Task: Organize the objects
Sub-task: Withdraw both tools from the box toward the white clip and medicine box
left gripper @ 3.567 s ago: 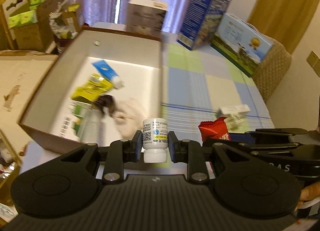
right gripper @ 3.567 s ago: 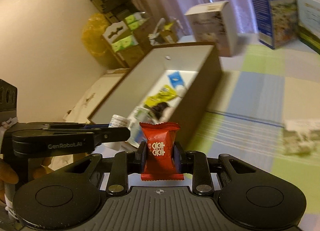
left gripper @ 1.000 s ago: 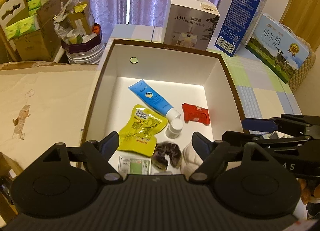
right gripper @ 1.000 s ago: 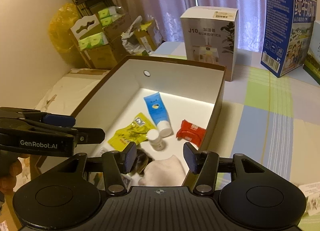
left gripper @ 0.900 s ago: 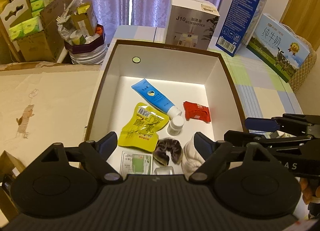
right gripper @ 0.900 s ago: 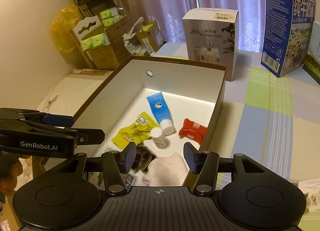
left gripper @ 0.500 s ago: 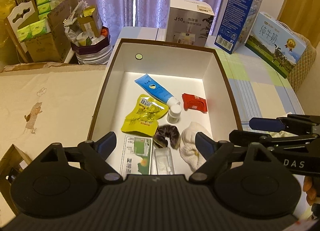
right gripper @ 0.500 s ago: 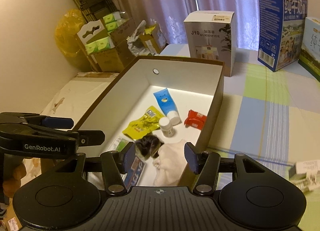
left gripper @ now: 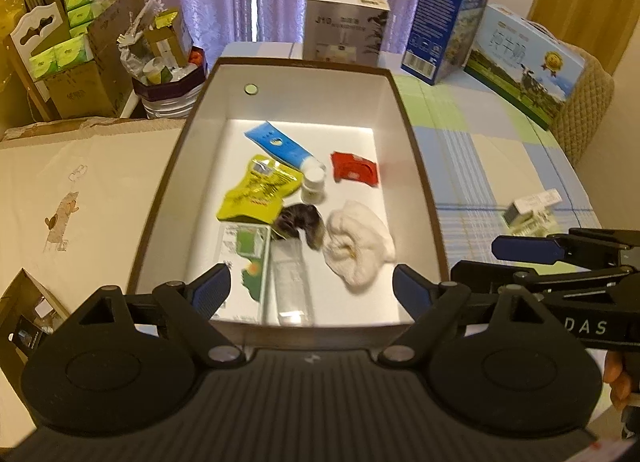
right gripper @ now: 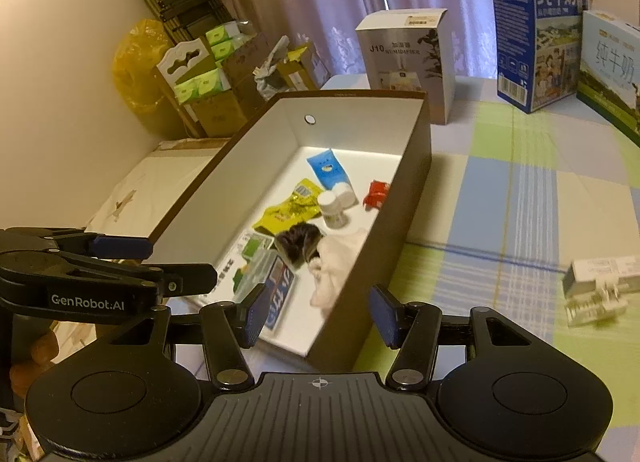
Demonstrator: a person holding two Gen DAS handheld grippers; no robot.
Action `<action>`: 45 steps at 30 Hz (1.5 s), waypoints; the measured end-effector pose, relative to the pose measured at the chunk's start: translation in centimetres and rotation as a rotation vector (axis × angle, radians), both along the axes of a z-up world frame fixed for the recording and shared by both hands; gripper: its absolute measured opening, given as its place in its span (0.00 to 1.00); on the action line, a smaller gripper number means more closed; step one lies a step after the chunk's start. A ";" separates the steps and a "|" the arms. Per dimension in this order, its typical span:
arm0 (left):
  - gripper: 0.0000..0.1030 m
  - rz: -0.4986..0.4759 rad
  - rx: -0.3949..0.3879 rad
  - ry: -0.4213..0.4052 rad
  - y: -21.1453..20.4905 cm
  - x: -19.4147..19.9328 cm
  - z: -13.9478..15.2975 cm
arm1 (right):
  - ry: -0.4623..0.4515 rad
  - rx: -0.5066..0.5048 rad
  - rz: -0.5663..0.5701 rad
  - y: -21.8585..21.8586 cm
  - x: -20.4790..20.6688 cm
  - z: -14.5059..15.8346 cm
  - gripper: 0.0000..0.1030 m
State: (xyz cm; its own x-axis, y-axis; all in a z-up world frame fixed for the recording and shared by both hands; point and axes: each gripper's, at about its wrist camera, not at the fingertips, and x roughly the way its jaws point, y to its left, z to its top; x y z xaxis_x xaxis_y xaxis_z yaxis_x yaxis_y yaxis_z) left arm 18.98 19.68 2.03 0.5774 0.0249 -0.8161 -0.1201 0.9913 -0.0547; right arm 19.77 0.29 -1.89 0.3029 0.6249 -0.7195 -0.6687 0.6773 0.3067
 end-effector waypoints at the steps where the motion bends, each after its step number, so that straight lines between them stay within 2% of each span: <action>1: 0.84 -0.002 0.001 0.002 -0.3 -0.3 0.0 | 0.002 0.001 -0.001 -0.4 -0.3 0.0 0.51; 13: 0.84 -0.008 0.002 0.033 -4.8 -2.8 -0.6 | 0.046 0.004 -0.003 -5.2 -1.7 -0.5 0.51; 24: 0.84 -0.044 -0.015 0.087 -10.6 -3.9 -2.0 | 0.110 -0.041 -0.046 -12.0 -1.5 -1.8 0.51; 37: 0.84 -0.141 -0.031 0.090 -18.7 -1.9 -2.8 | 0.141 -0.074 -0.183 -21.1 0.5 -2.4 0.51; 45: 0.84 -0.239 -0.045 0.061 -23.0 0.1 -3.7 | 0.147 -0.074 -0.271 -25.5 1.6 -2.6 0.51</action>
